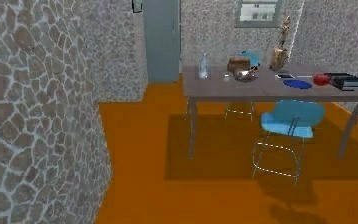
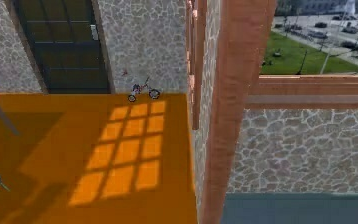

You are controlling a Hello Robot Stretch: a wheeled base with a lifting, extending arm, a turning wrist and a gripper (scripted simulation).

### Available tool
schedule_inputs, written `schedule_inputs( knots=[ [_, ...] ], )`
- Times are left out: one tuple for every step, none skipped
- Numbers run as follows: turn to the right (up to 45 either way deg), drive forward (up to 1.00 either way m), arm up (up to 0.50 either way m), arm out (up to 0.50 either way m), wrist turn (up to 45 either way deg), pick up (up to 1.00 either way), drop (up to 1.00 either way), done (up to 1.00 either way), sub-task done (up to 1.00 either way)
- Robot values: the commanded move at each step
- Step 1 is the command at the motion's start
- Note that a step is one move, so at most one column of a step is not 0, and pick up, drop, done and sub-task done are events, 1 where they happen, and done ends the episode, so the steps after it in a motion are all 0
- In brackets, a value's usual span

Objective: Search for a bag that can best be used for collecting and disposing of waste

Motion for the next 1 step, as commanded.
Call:
schedule_inputs(
  knots=[
    [42.0, 0.00, 0.00, 0.00, 0.0, 0.00, 0.00, 0.00, 0.00]
  ],
)
